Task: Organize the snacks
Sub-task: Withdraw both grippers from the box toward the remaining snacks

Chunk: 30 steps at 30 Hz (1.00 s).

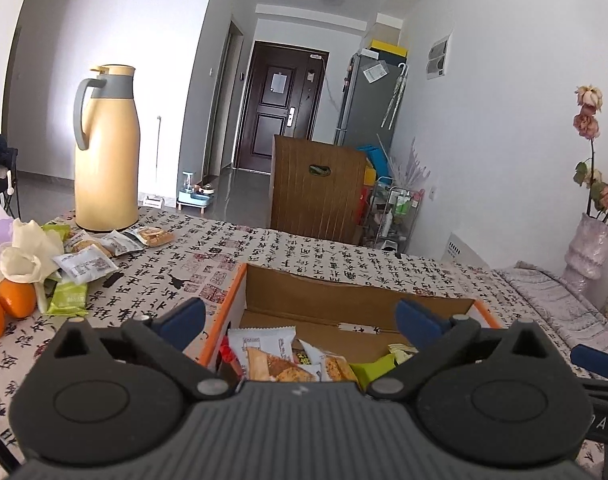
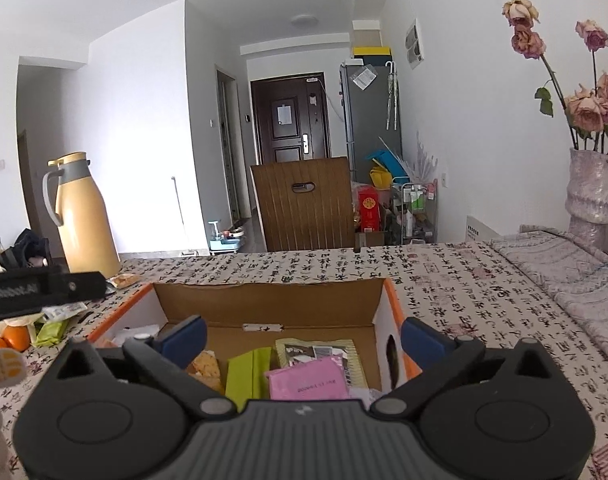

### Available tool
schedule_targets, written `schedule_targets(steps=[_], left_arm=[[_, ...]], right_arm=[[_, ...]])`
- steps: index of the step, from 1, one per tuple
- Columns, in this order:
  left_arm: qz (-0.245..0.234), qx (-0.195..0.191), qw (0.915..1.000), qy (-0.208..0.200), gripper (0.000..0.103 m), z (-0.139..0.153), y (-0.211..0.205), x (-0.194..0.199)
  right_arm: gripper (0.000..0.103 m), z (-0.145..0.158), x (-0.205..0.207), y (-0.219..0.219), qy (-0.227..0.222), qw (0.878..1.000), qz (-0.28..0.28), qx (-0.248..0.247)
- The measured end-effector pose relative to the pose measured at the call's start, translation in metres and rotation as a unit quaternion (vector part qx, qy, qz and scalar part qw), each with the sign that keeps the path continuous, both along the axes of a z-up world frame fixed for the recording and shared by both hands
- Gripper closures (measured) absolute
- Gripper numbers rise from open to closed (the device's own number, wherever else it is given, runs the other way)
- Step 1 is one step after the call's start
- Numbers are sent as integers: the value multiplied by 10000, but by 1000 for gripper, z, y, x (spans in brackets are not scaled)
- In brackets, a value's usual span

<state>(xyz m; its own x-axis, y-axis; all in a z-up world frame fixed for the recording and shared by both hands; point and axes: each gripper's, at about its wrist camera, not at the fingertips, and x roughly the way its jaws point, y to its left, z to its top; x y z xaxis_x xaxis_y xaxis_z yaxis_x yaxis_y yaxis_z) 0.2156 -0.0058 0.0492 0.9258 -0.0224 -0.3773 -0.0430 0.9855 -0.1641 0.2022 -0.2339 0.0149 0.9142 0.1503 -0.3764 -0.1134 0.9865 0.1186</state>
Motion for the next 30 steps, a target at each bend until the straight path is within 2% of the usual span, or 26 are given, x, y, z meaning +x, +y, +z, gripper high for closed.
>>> schedule_targets(steps=[8, 21, 26, 30], left_arm=[[-14, -30, 9999, 135, 0, -3, 14, -36], [-121, 242, 9981, 555, 0, -50, 36, -99], [-148, 172, 9972, 708, 0, -65, 39, -117], [-211, 267, 9950, 944, 0, -75, 36, -119]], right_arm=[[0, -3, -36, -5, 113, 9998, 42, -144], [0, -46, -97, -19, 750, 9970, 41, -190], [0, -56, -108, -25, 915, 9957, -97, -136], [0, -57, -111, -23, 935, 9953, -87, -238]])
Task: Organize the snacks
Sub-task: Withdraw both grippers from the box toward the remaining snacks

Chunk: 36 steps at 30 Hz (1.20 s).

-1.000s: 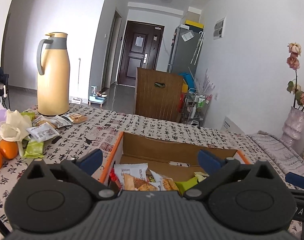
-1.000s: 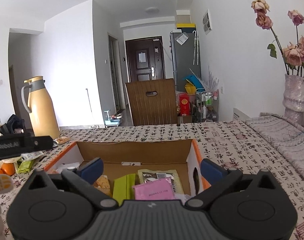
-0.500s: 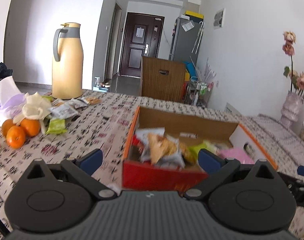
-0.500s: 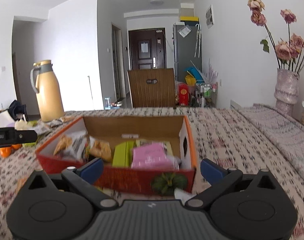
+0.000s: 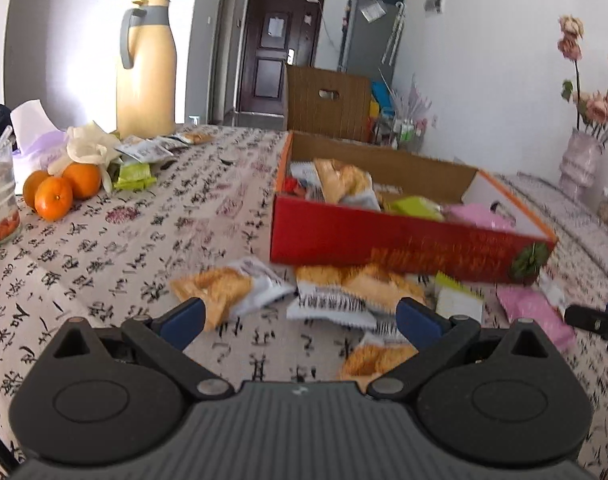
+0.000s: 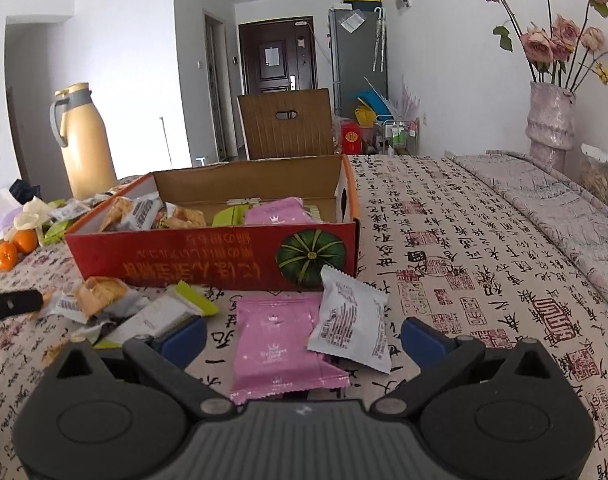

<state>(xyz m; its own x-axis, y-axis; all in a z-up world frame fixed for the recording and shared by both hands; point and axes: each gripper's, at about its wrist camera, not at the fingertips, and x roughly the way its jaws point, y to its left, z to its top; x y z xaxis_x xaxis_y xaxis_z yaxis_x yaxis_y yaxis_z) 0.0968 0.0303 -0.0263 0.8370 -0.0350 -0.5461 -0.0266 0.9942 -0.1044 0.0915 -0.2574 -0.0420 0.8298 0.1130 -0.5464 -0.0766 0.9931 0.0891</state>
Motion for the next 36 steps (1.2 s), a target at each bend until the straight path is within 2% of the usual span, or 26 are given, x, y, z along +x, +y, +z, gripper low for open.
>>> schedule_targets(steps=[6, 7, 9, 11, 13, 14, 20, 27, 29, 36], left_arm=[[-42, 27, 10000, 33, 0, -2, -6, 2], [-45, 32, 10000, 33, 0, -2, -6, 2], [-50, 13, 10000, 47, 0, -3, -7, 3], [-42, -2, 10000, 57, 0, -4, -6, 4], [-34, -24, 10000, 50, 0, -4, -5, 4], [-35, -34, 10000, 45, 0, -4, -5, 4], [-43, -63, 10000, 64, 0, -5, -5, 4], [-43, -92, 9999, 117, 0, -7, -5, 6], [-51, -101, 9998, 142, 0, -9, -5, 6], [-46, -118, 9998, 146, 0, -9, -5, 6]], right_arm=[[0, 0, 3, 3, 18, 10000, 50, -8], [3, -1, 3, 4, 11, 10000, 85, -8], [14, -1, 4, 7, 4, 9998, 189, -11], [30, -1, 5, 11, 21, 9996, 280, -19], [42, -1, 7, 14, 36, 9993, 380, -36], [45, -1, 9, 16, 44, 9991, 419, -48], [45, -7, 24, 26, 209, 9975, 674, -93], [45, -16, 39, 21, 349, 9987, 348, -128], [39, -18, 42, 20, 404, 9985, 333, -165], [39, -28, 49, 24, 609, 9969, 396, -299]])
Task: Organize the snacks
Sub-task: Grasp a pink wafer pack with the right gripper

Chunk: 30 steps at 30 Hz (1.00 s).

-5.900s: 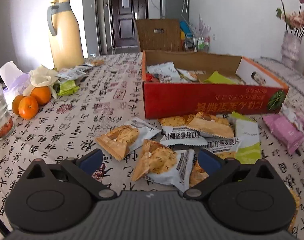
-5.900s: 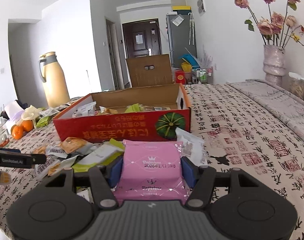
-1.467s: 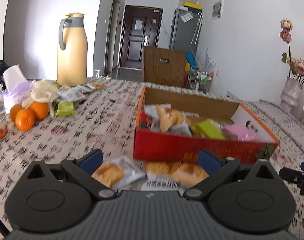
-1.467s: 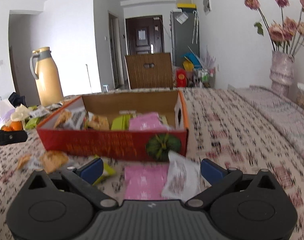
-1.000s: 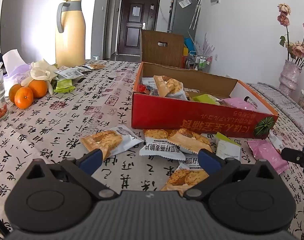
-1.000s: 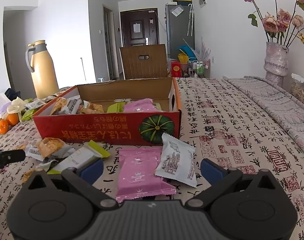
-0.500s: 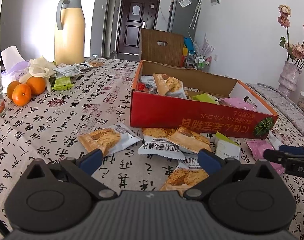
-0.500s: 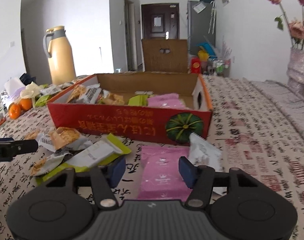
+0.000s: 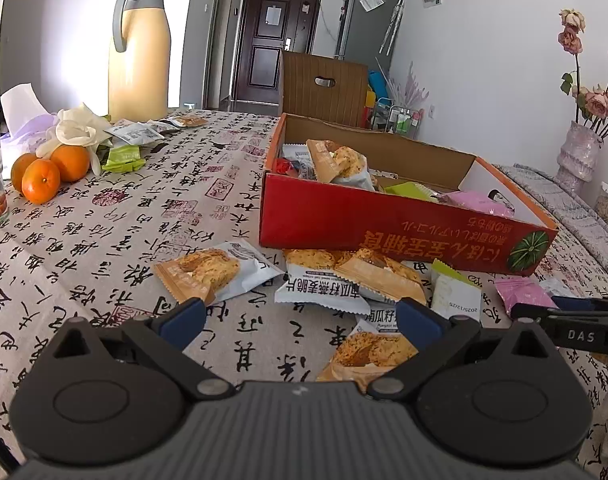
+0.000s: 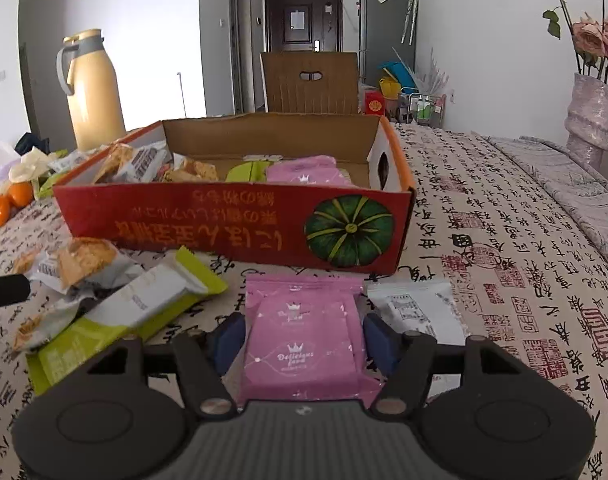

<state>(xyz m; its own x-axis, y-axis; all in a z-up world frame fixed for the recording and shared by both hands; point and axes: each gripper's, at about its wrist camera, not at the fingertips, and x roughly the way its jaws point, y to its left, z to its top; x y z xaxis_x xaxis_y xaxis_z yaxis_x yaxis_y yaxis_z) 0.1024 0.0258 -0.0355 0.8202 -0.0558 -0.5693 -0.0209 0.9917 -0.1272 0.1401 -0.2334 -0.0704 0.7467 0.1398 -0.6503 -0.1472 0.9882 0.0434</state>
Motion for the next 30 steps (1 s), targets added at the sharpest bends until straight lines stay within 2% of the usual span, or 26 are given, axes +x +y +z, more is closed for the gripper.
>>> schedule_targets(steps=[9, 17, 24, 27, 30], left_arm=[[2, -33, 10000, 13, 0, 1, -1, -1], [-25, -62, 10000, -36, 0, 12, 4, 0], [-72, 342, 9993, -101, 0, 26, 23, 13], [-152, 603, 9981, 4, 0, 27, 32, 27], [-187, 688, 9973, 185, 0, 25, 44, 42]], right_arm=[[41, -4, 1, 2, 33, 10000, -11, -17], [42, 6, -12, 0, -284, 9995, -101, 78], [42, 17, -29, -6, -532, 9983, -160, 162], [42, 19, -34, -10, -599, 9978, -239, 159], [42, 21, -37, -15, -646, 9972, -334, 158]])
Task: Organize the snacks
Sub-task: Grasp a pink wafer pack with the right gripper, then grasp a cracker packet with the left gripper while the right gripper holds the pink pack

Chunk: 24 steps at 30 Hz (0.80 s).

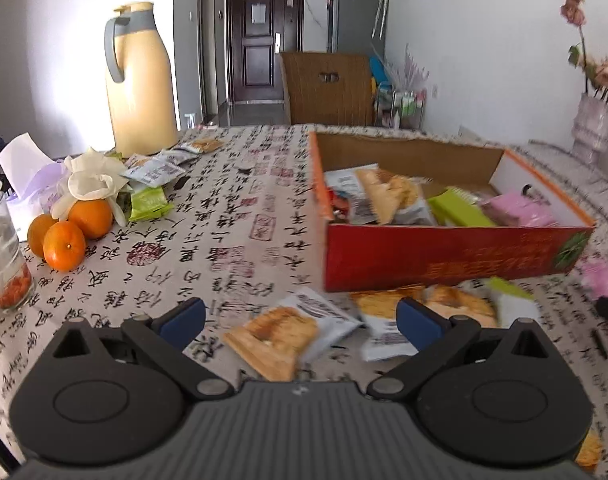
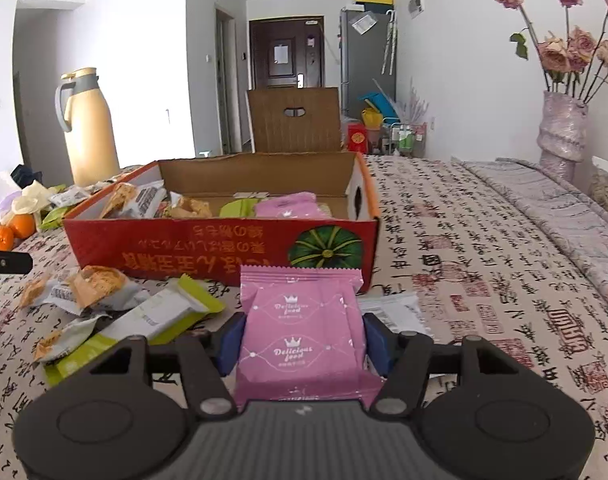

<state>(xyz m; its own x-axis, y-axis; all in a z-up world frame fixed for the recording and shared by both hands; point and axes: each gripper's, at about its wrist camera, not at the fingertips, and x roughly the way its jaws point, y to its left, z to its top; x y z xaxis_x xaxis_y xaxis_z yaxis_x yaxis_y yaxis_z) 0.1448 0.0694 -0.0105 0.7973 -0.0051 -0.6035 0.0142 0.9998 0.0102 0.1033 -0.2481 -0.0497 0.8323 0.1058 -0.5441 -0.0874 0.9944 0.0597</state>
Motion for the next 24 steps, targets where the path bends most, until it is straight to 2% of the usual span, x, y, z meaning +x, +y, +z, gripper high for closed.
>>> schedule_targets(steps=[7, 19, 22, 23, 24], left_arm=[[49, 71, 9989, 461, 0, -25, 11, 24], [-294, 174, 9972, 673, 2, -35, 8, 42], [-370, 98, 9963, 767, 8, -39, 9, 46], [-424, 56, 9958, 811, 15, -40, 9, 47], [-480, 36, 9956, 798, 17, -41, 9, 46]], right_arm=[[42, 1, -3, -9, -51, 9998, -200, 27], [42, -1, -4, -14, -43, 9993, -364, -2], [42, -1, -4, -13, -36, 9993, -369, -9], [42, -1, -4, -13, -32, 9993, -368, -12], [42, -1, -4, -12, -26, 9993, -361, -12]])
